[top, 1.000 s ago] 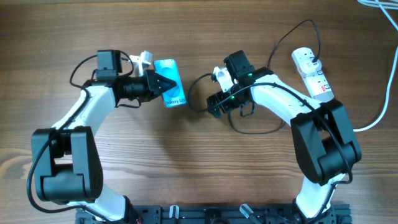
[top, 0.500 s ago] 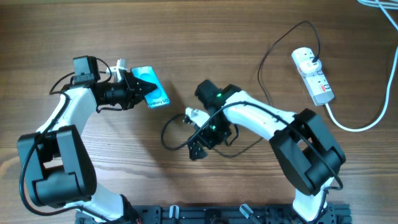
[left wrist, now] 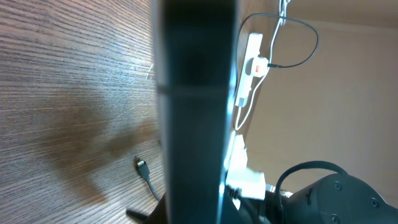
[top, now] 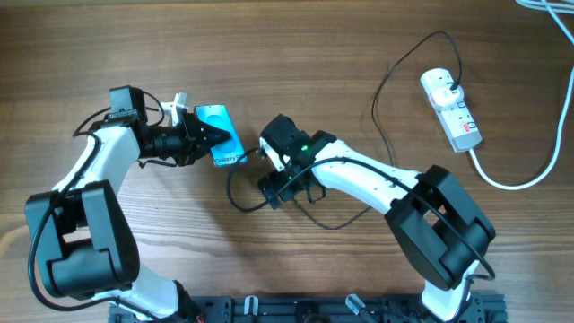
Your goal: Plug charger to phone and switch on socket
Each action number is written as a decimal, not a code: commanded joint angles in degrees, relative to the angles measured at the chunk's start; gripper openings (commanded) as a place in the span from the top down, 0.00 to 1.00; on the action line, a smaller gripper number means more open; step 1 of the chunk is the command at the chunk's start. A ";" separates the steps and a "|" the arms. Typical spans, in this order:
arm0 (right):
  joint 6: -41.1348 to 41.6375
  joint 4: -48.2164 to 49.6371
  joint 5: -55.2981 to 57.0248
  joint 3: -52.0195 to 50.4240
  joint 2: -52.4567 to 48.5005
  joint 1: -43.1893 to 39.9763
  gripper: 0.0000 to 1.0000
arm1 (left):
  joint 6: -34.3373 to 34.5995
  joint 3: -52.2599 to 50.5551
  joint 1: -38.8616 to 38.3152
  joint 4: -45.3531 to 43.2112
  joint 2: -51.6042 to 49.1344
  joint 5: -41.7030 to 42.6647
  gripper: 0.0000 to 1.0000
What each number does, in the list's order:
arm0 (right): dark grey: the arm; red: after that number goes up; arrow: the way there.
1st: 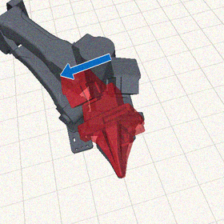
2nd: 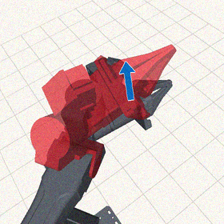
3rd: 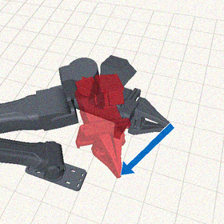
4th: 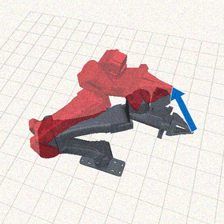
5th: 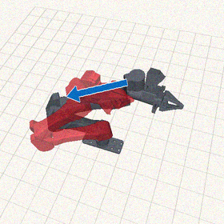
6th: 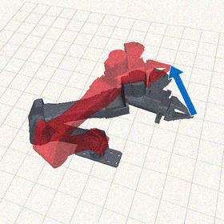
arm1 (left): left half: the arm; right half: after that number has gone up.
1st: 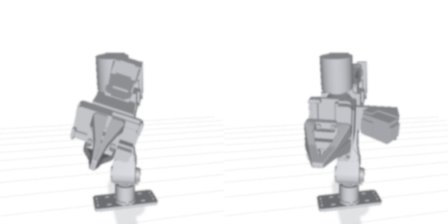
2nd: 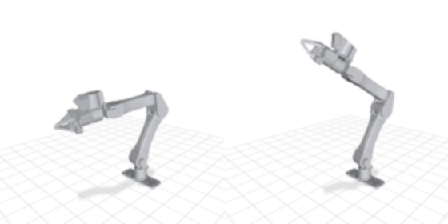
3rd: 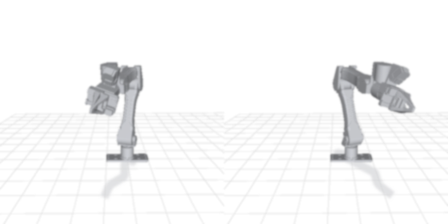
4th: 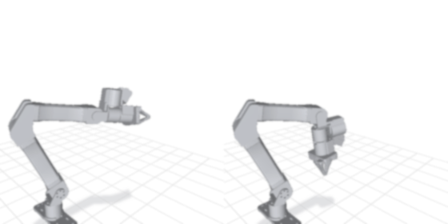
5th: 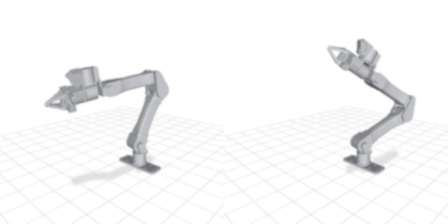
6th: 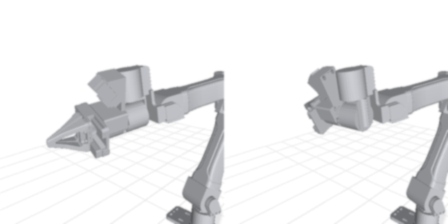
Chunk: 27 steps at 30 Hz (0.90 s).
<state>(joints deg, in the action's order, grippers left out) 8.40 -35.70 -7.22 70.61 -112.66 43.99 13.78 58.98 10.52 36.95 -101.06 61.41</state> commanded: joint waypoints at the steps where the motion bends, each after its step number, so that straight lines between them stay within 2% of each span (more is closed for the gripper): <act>1: 1.81 0.09 5.73 -4.72 -7.21 -0.83 0.32 | -1.60 -0.17 0.24 -0.07 -0.22 2.14 0.96; 2: 1.84 0.00 5.75 -4.72 -7.21 -0.83 0.51 | -1.60 -0.17 0.26 -0.09 -0.22 2.14 0.96; 4: 1.84 -0.79 5.70 -4.72 -7.21 -0.79 0.71 | -1.60 -0.17 0.26 -0.28 -0.22 2.14 0.96; 6: 1.84 -2.84 6.05 -4.74 -7.21 -0.81 0.78 | -1.60 -0.17 0.26 -0.48 -0.22 2.14 0.96; 9: 4.11 -3.89 13.51 -4.74 -7.21 -1.18 0.75 | -1.60 -0.17 0.26 -0.48 -0.22 2.12 0.96; 11: 3.06 -4.02 12.39 -4.74 -7.21 -2.16 0.60 | -1.60 -0.17 0.26 -0.46 -0.22 2.14 0.96; 14: -3.15 -5.57 2.43 -4.74 -7.21 -2.27 0.46 | -1.60 -0.17 0.26 -0.48 -0.22 2.14 0.96; 18: -2.19 -5.81 -0.79 -7.19 -7.21 -2.27 0.49 | -1.55 -0.17 0.26 -0.44 -0.22 2.21 0.96; 21: -2.27 -5.25 0.31 -8.66 -7.21 -2.27 0.55 | -1.55 -0.17 0.26 -0.48 -0.22 2.21 0.96; 23: -2.25 -5.51 0.26 -8.66 -7.21 -2.27 0.55 | -1.53 -0.17 0.26 -0.48 -0.22 2.21 0.96; 25: -4.35 -6.14 -3.56 -8.66 -7.21 -2.27 0.50 | -1.40 -0.17 0.26 -0.48 -0.22 2.21 0.96; 27: -6.03 -5.66 -5.73 -8.66 -7.21 -2.27 0.52 | -1.40 -0.17 0.26 -0.50 -0.22 2.21 0.96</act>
<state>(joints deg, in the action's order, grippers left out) 4.03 -39.11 -6.59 68.97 -112.20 41.45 13.76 58.98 10.52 36.67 -101.06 61.41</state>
